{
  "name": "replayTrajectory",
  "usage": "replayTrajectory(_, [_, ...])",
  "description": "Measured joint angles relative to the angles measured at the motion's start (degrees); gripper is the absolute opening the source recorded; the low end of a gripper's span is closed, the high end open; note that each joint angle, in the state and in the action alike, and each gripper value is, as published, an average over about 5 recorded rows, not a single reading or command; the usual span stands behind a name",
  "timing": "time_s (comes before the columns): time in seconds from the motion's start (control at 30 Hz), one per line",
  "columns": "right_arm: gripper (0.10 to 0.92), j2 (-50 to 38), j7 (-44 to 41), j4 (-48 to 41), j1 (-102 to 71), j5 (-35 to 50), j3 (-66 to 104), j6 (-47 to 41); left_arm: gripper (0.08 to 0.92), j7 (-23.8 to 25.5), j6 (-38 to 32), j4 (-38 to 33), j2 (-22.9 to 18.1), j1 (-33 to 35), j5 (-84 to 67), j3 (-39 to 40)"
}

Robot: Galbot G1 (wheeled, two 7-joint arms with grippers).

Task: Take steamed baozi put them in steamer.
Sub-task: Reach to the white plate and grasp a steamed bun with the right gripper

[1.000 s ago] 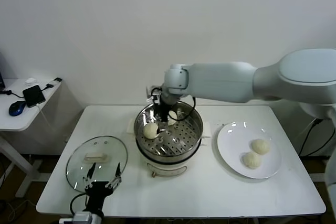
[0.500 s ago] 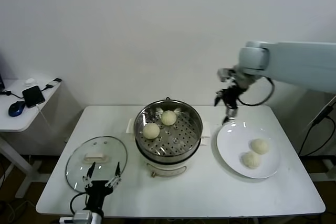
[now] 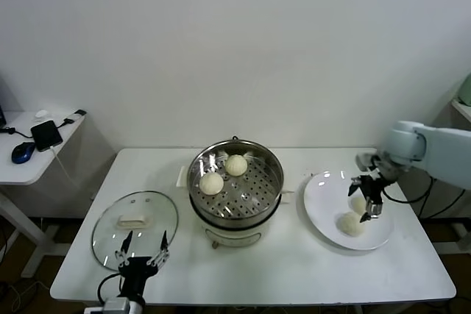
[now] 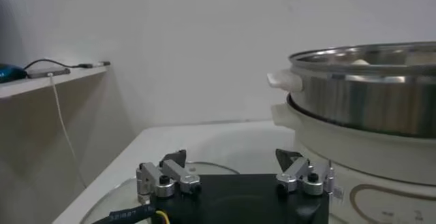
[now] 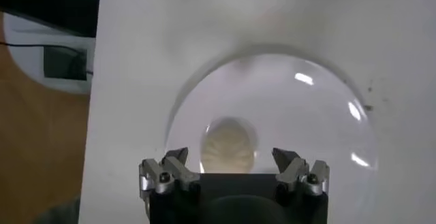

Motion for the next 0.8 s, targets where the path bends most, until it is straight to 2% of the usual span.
replayTrajectory(0.5, [0.82,1.5,2.8,-5.5,-13.7,-5.5,11.0,-2.5,0.823,0.0,-0.1,0.4,0.0,0.2,0.0,-0.3])
replayTrajectory(0.8, [0.712,1.2,2.0,-5.4,-14.4,-6.7,11.9,-2.6,0.823,0.0,0.0,-0.3,0.1,0.7,0.0,-0.2])
